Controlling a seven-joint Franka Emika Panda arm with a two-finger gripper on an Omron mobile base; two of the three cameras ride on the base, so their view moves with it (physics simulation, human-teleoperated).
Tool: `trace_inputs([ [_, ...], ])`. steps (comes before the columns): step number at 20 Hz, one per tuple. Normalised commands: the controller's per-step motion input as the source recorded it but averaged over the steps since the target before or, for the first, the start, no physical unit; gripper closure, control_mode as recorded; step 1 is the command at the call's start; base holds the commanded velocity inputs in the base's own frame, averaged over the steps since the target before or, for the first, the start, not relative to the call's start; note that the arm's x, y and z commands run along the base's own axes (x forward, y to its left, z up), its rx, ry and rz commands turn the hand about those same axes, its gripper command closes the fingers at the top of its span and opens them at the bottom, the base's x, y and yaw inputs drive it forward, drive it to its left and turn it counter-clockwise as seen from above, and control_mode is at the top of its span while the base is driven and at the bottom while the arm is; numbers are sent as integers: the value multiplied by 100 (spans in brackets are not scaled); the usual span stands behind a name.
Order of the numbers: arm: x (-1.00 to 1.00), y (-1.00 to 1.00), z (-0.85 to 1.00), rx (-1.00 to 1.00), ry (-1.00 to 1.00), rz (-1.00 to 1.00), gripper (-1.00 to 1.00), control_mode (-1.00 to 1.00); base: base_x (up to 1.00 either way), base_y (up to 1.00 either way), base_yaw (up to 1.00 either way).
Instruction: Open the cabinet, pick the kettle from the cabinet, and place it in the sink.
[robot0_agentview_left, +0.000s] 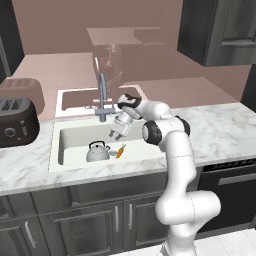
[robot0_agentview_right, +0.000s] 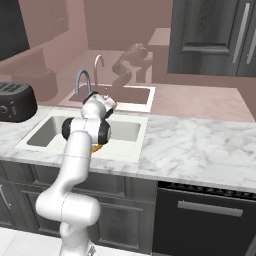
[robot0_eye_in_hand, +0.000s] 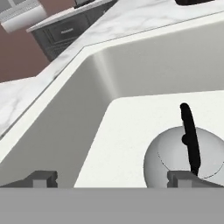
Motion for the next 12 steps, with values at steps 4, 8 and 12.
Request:
trace_inputs([
  [4, -40, -32, 2, -4, -3, 0, -100, -100, 0, 0, 0],
  [8, -46, -37, 0, 0, -7, 0, -100, -100, 0, 0, 0],
  [12, -37, -31, 10, -1, -3, 0, -100, -100, 0, 0, 0],
])
